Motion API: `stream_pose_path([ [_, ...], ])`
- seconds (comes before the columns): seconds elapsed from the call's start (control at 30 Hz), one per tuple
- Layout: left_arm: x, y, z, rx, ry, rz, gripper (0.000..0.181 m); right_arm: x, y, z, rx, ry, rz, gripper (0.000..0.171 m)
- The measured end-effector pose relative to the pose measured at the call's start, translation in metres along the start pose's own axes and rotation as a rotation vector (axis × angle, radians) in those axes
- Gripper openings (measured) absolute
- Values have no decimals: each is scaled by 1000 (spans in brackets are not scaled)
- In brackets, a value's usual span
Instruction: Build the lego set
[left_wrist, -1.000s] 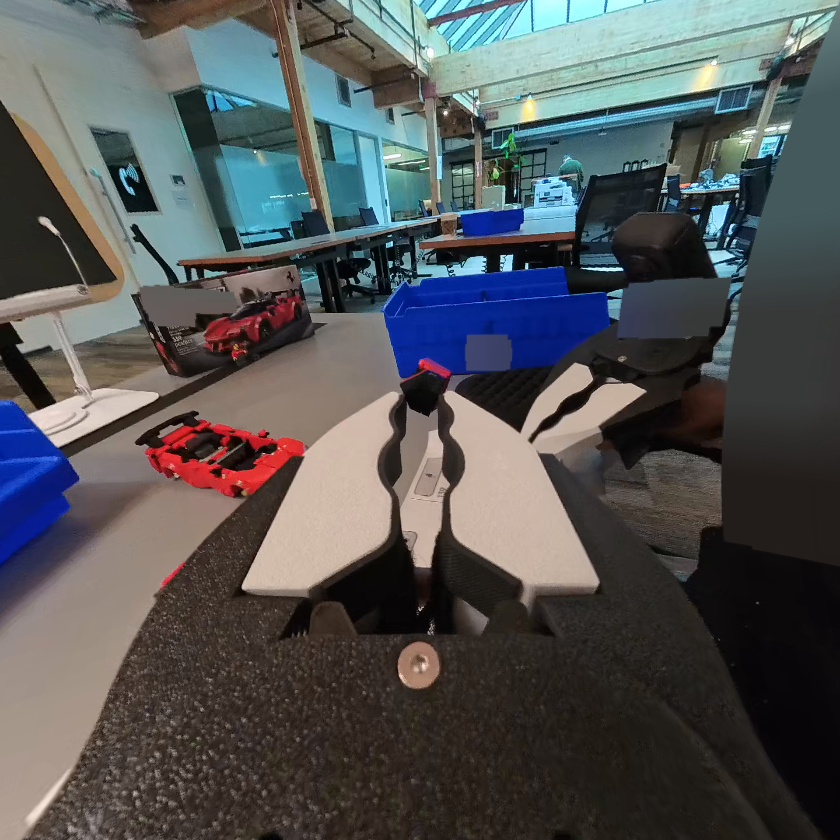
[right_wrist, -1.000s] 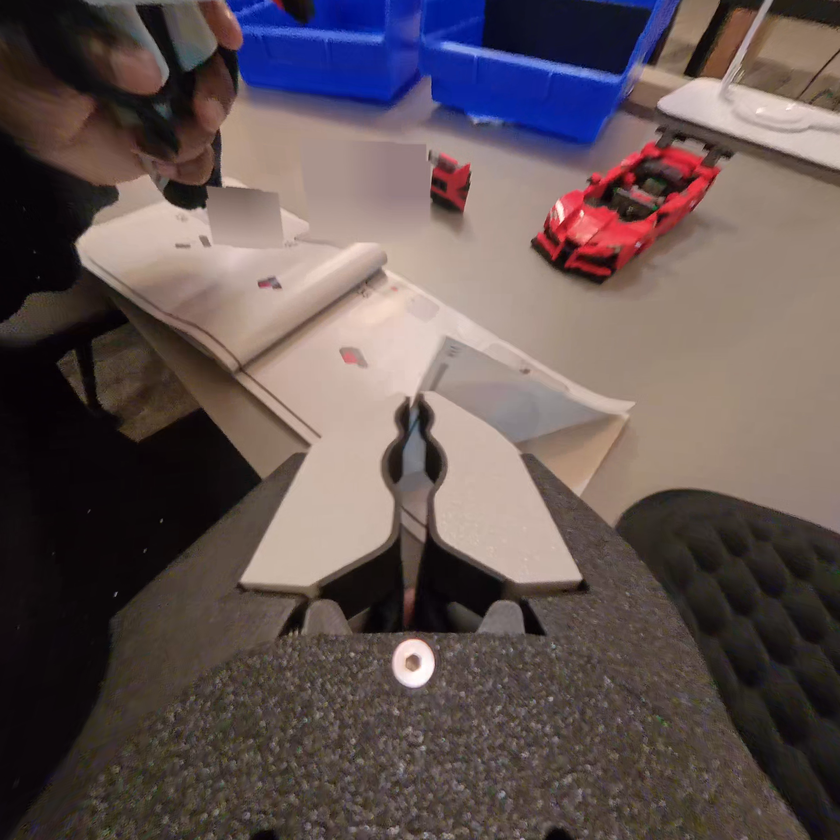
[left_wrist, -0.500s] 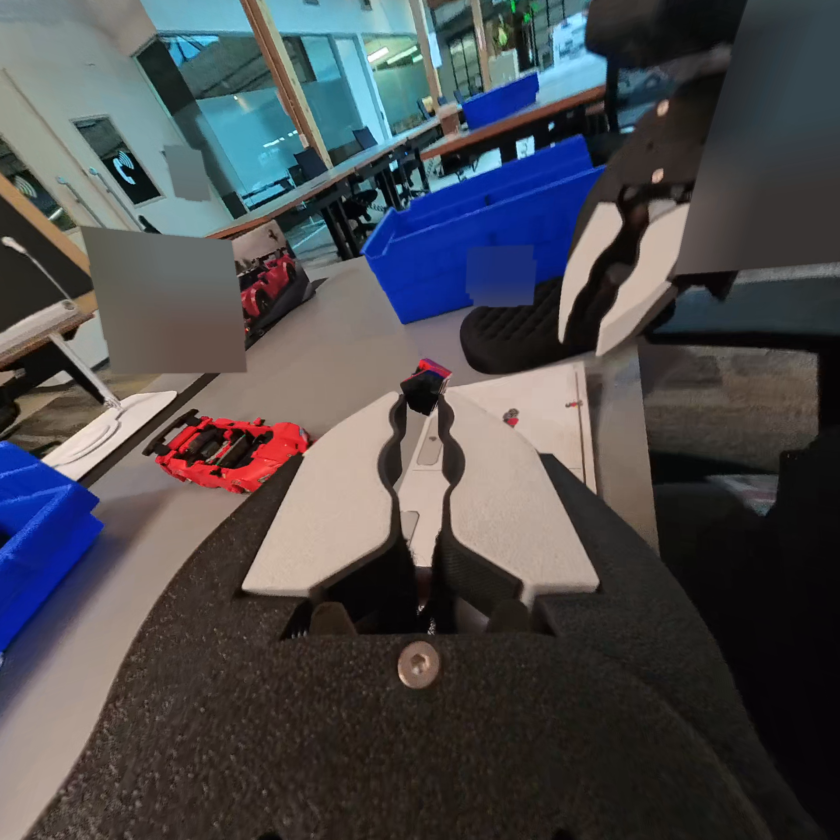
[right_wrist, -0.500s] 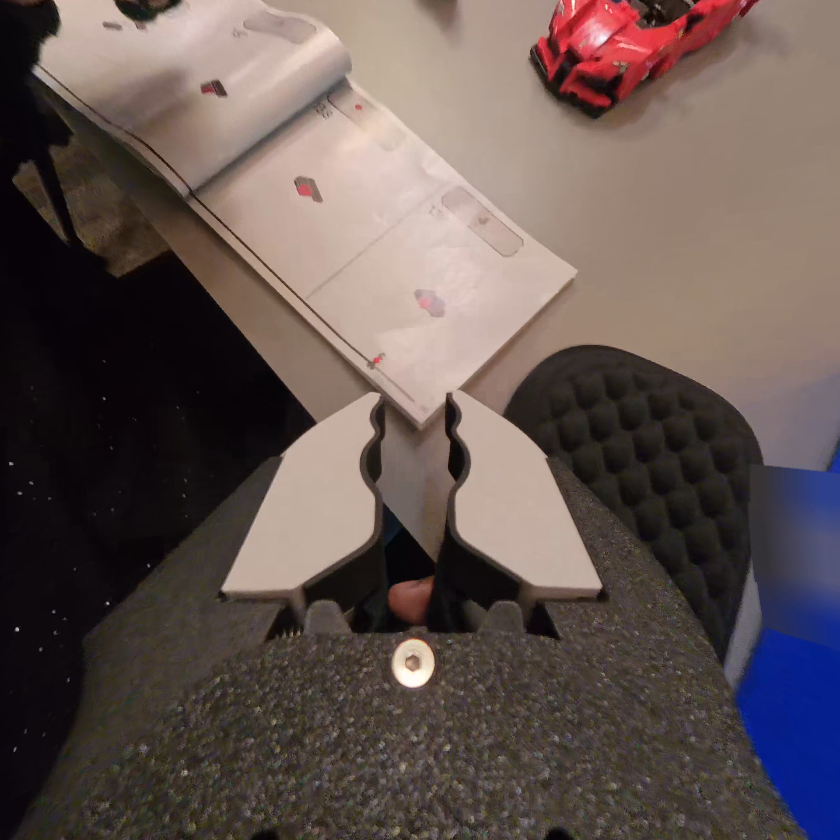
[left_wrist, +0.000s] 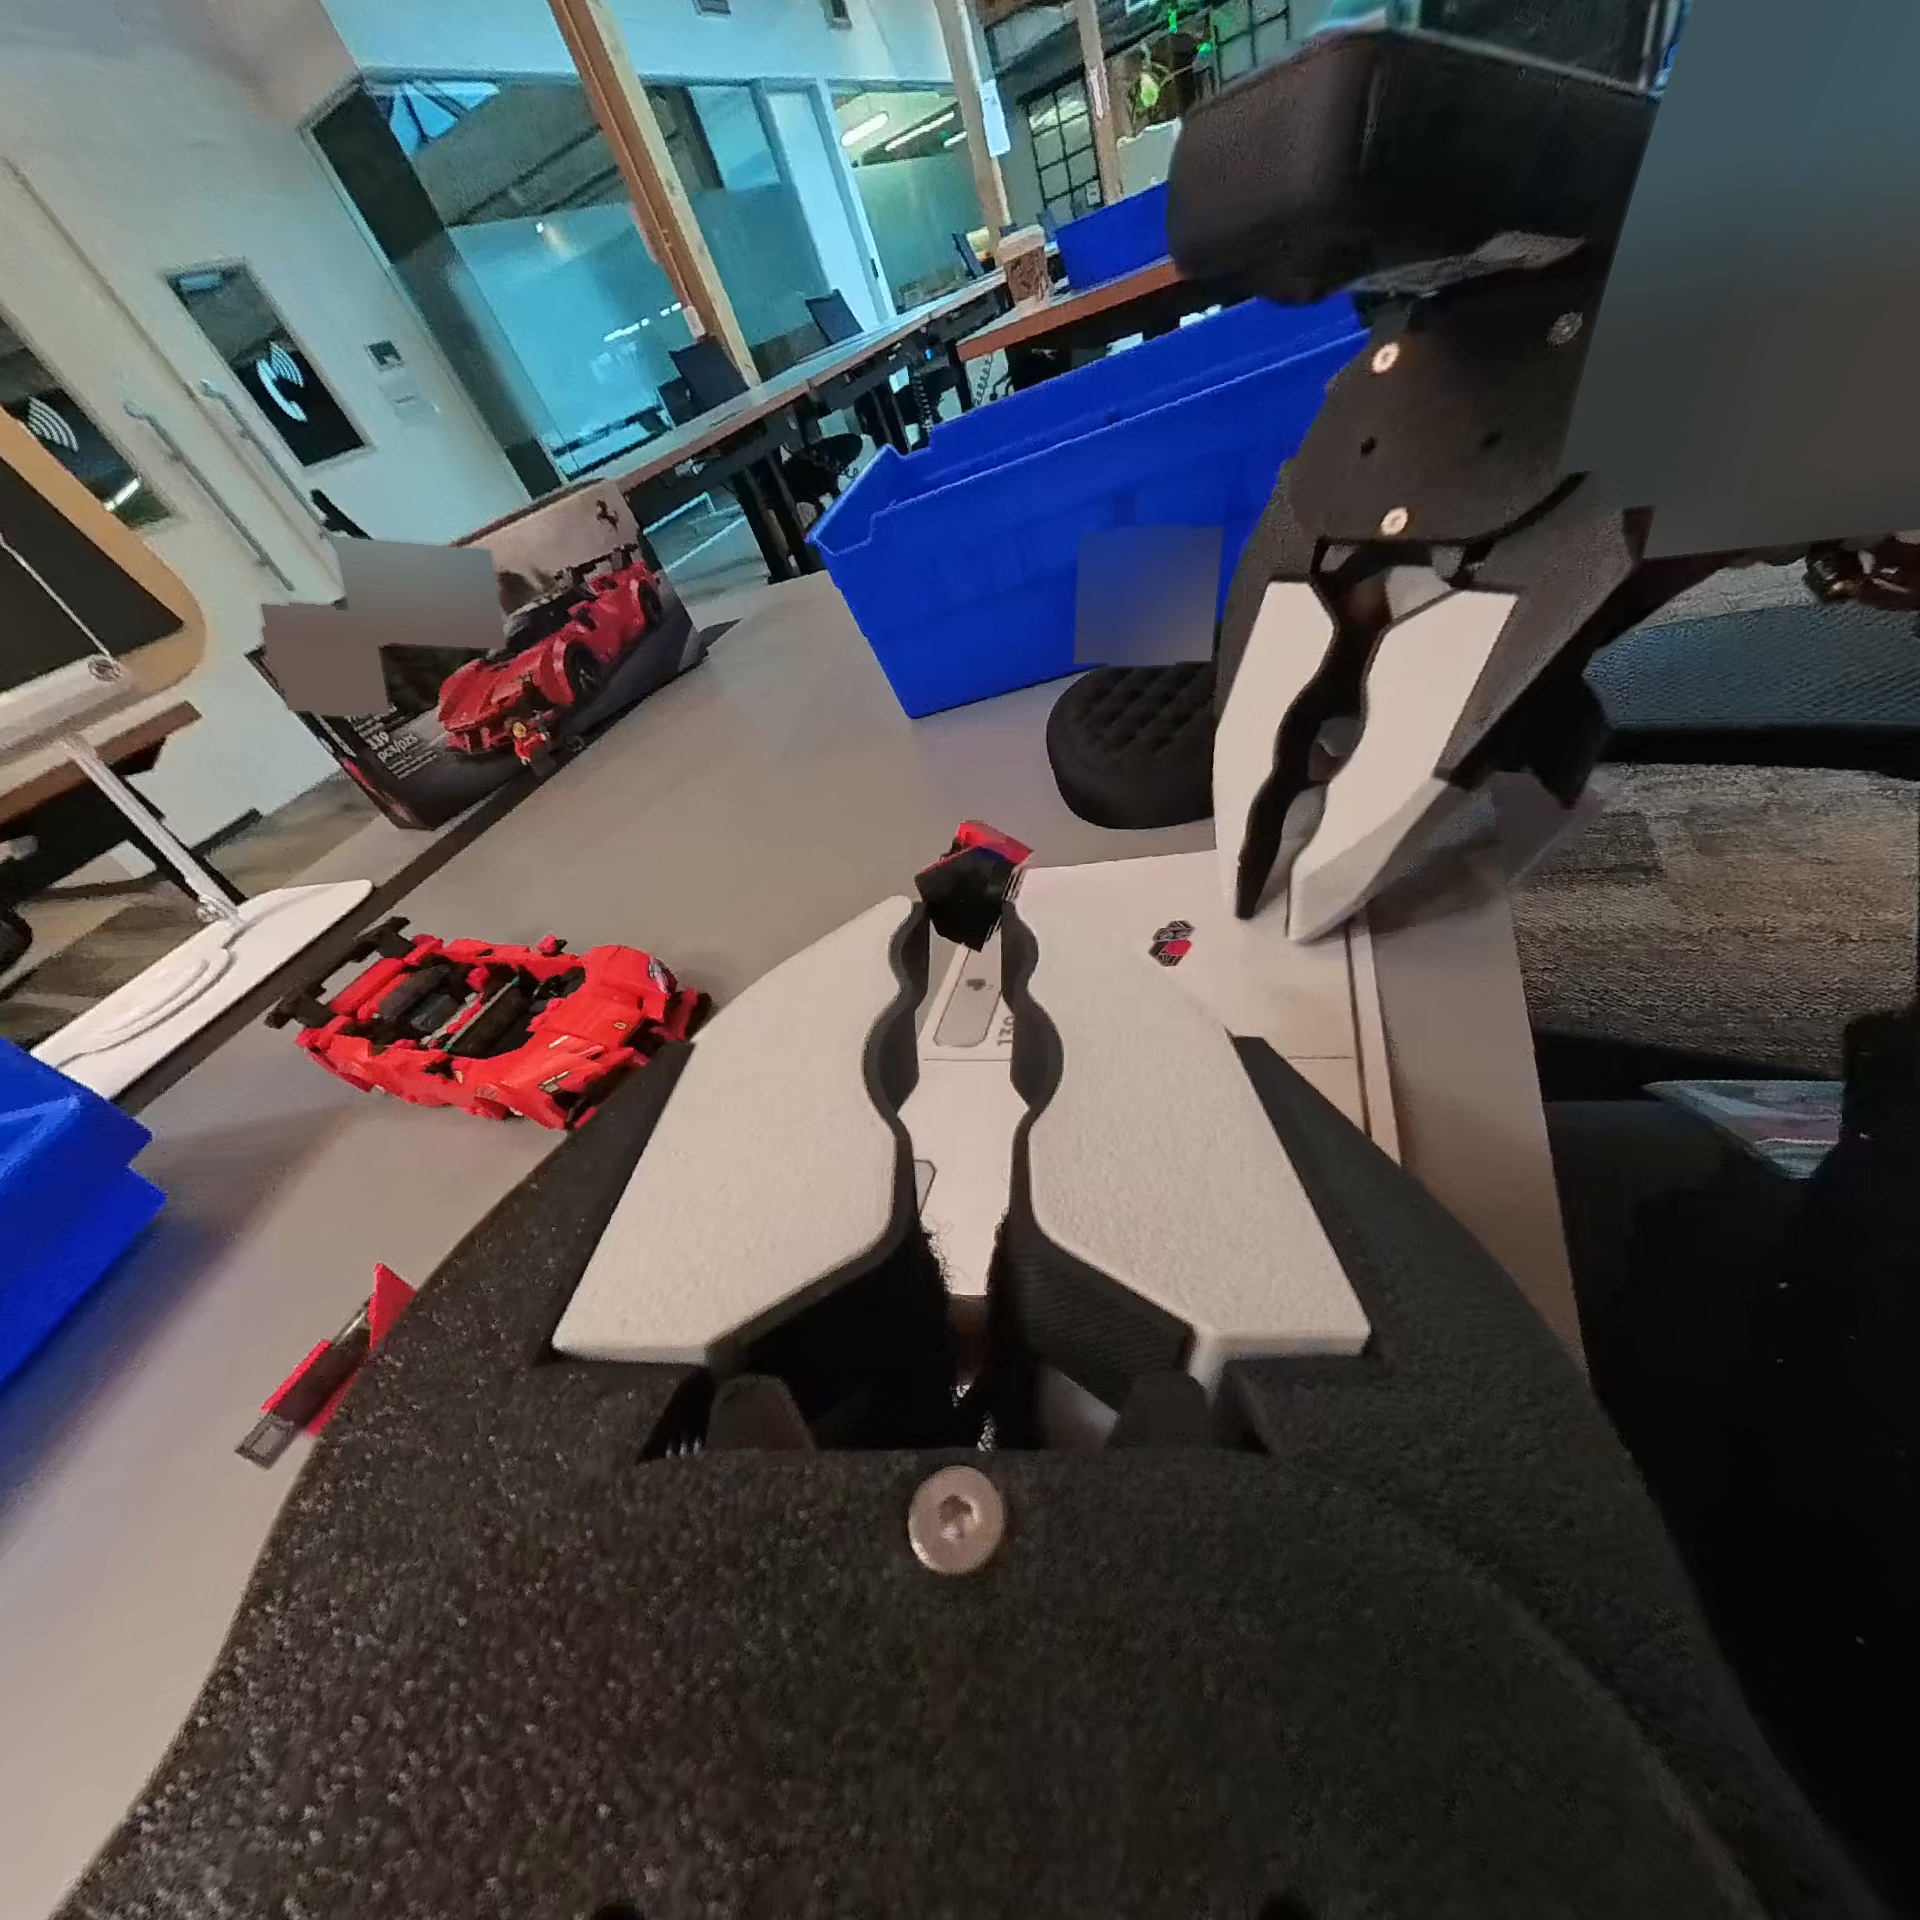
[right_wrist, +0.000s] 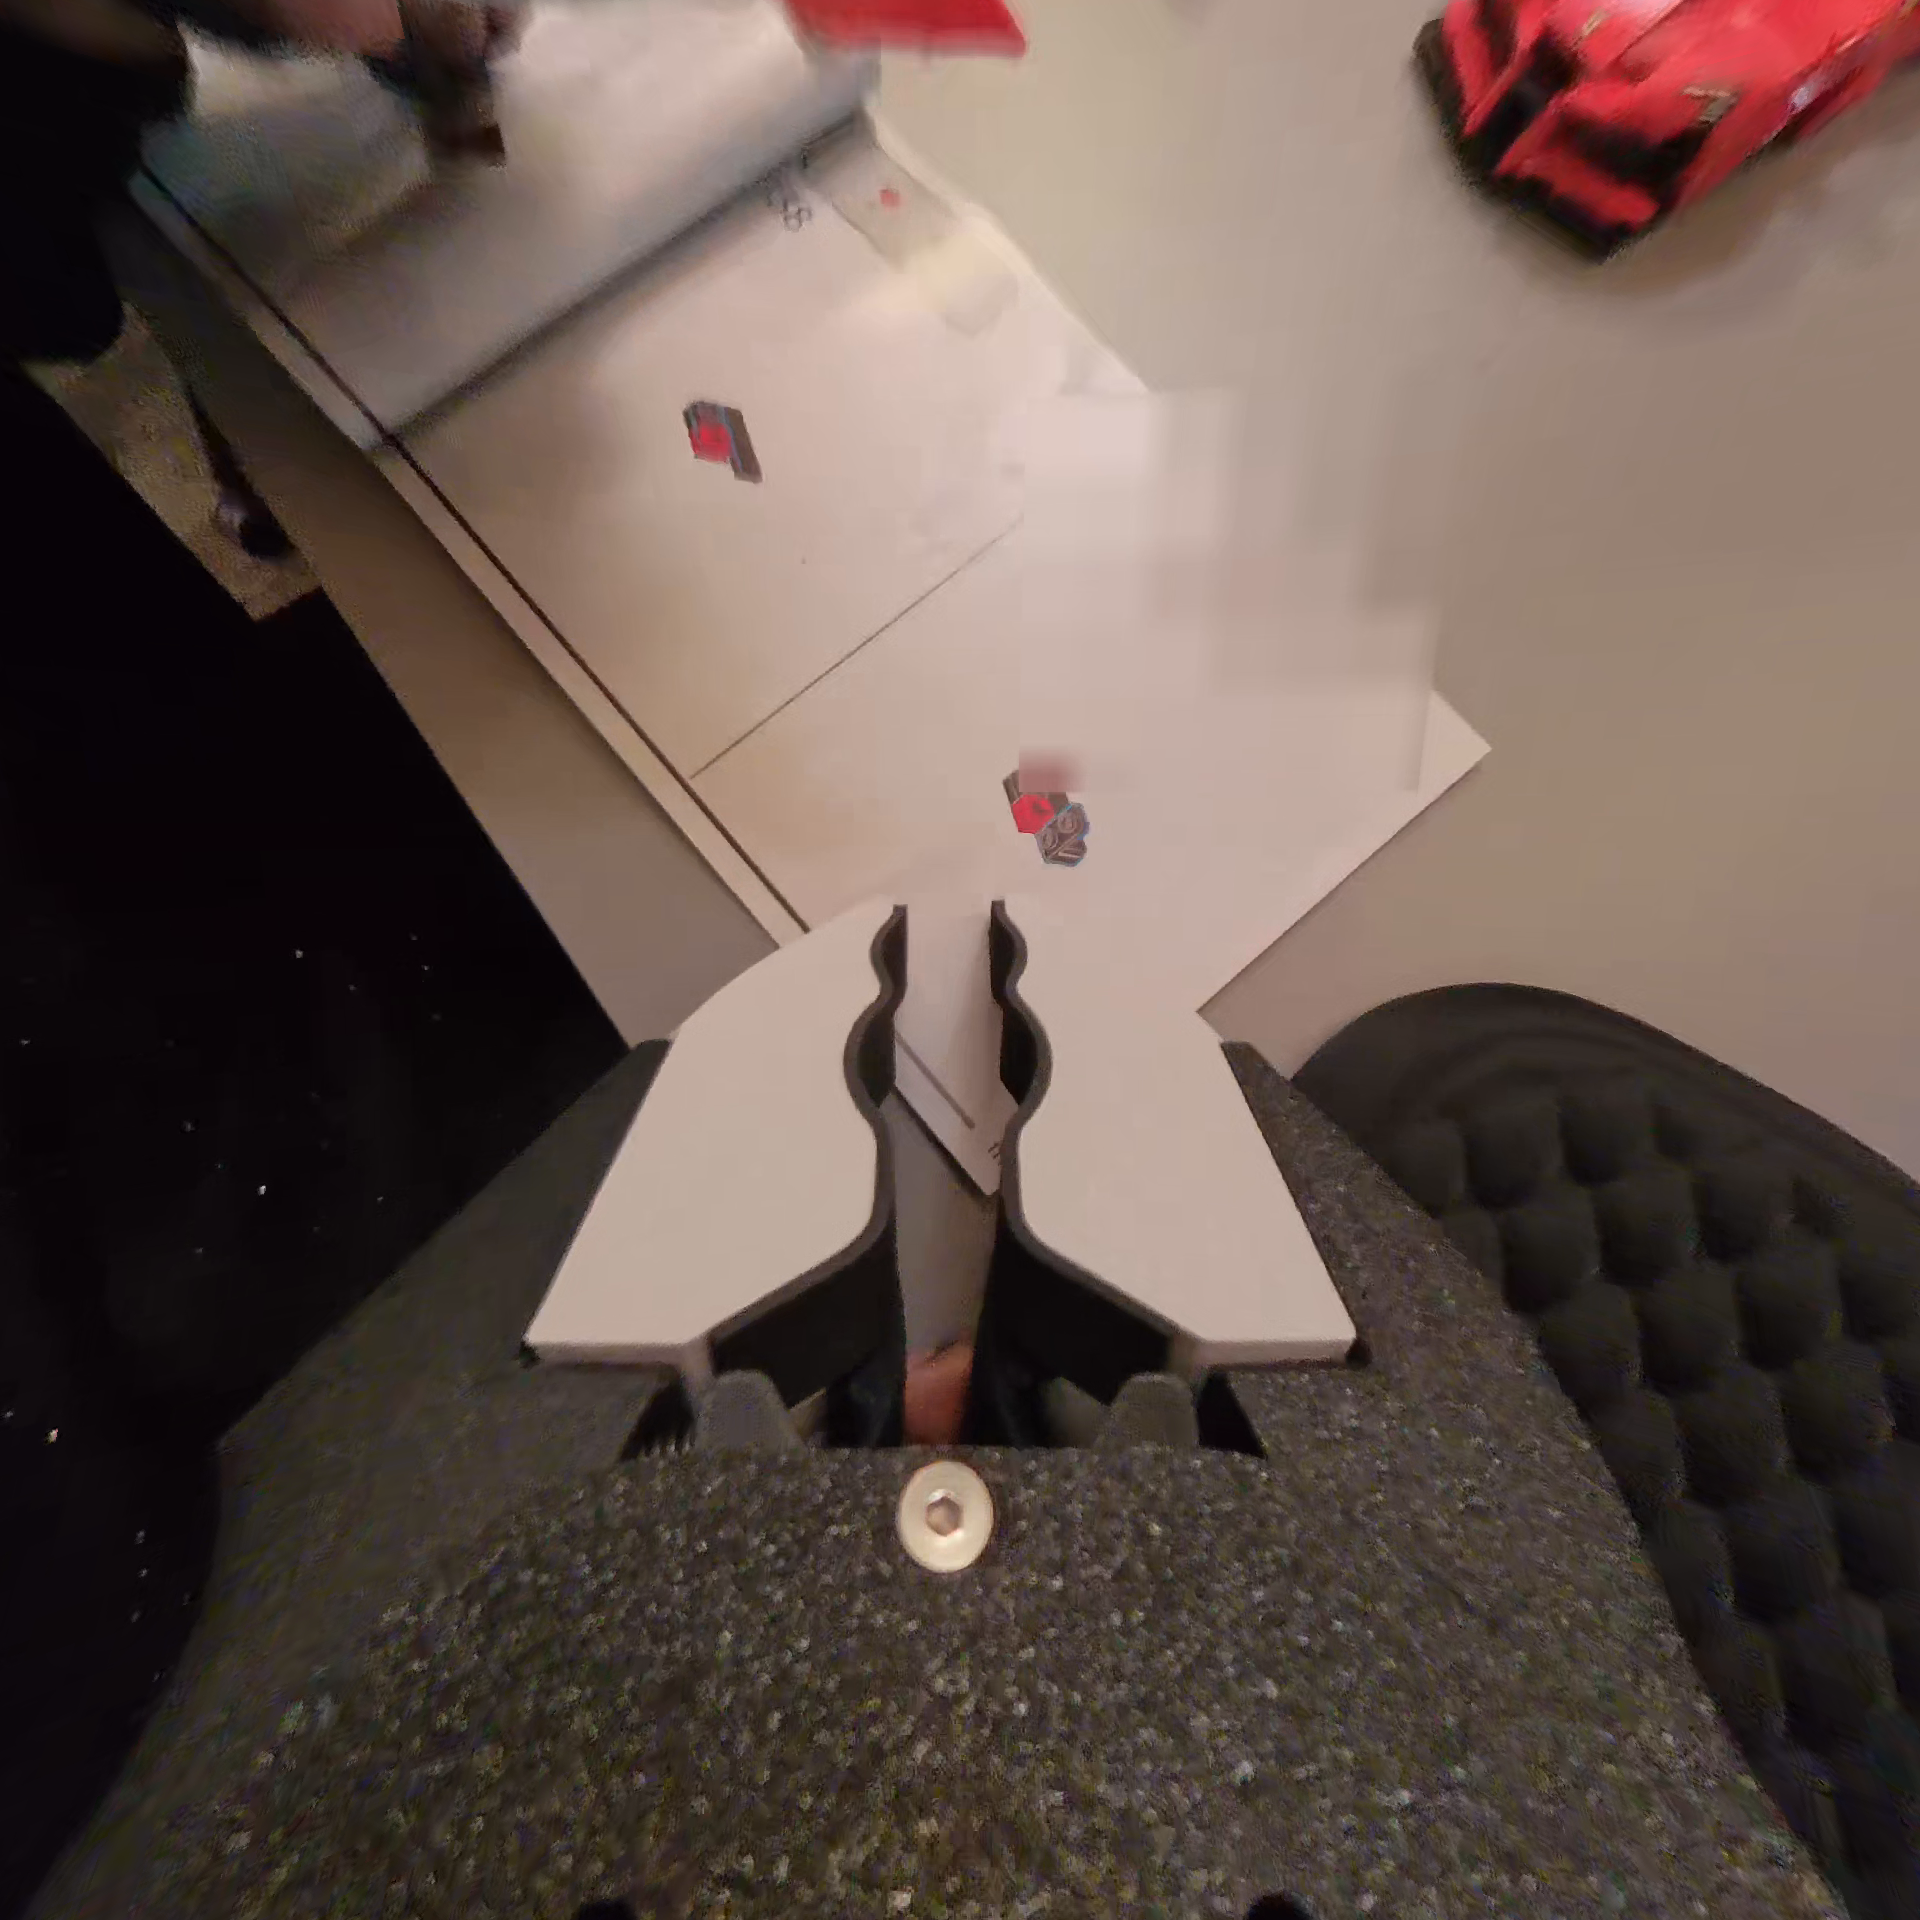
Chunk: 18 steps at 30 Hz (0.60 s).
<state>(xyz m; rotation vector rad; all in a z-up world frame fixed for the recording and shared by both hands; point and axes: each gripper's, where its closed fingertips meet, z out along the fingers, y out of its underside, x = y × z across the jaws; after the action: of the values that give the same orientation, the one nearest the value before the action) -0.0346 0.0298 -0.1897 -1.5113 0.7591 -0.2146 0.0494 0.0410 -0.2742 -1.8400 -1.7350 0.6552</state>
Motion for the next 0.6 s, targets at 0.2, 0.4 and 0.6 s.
stream_pose_path([
  [0.2,2,-4,-3,47,-11,45,13,-6,-11,-3,43,-67,-19,32],
  [0.4,6,-7,-6,78,-10,88,13,-18,-92,-34,489,-279,-106,29],
  [0.6,16,-36,-19,287,22,129,13,-32,-120,-48,577,-810,164,46],
])
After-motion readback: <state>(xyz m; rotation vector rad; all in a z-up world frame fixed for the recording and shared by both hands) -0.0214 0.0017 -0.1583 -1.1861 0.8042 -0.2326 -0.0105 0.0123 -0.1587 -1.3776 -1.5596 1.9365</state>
